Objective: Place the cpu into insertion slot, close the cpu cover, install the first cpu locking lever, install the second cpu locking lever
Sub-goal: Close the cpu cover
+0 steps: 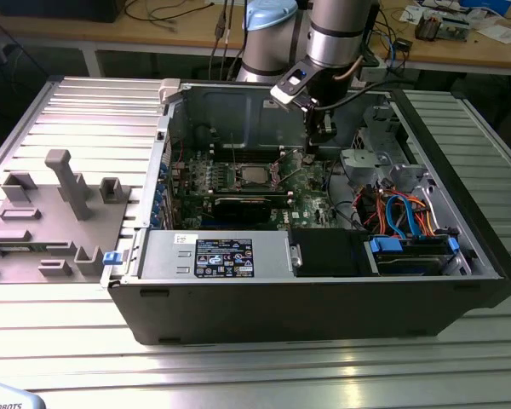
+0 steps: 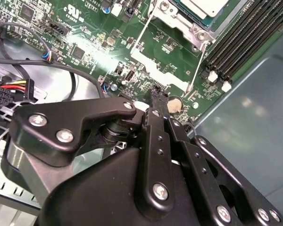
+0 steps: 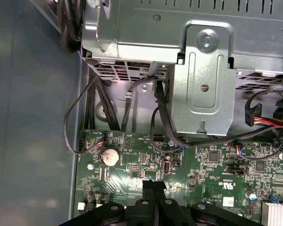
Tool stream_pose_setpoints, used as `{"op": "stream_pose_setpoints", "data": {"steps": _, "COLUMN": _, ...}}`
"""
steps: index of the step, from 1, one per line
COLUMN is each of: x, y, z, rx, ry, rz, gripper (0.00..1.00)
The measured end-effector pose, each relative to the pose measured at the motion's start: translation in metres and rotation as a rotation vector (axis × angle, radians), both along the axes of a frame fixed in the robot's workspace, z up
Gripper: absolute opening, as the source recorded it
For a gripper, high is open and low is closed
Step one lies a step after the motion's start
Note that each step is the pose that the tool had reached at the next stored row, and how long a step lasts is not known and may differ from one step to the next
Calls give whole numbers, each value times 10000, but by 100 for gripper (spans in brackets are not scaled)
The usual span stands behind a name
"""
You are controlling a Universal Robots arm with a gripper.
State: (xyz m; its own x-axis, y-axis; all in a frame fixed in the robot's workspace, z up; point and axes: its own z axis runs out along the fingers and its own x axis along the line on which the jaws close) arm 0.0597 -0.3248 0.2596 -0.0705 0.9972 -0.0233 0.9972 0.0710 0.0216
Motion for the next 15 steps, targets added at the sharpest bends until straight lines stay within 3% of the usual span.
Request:
{"op": "stream_pose_setpoints", "data": {"steps": 5, "x": 18, "y": 1, "z": -98, "rx": 1, "ry": 19, "rz": 17, "gripper": 11}}
{"op": "stream_pose_setpoints", "data": {"steps": 15, "x": -21, "y": 0, "z": -104, "rx": -1, "ry": -10, "rz": 28, "gripper": 11}}
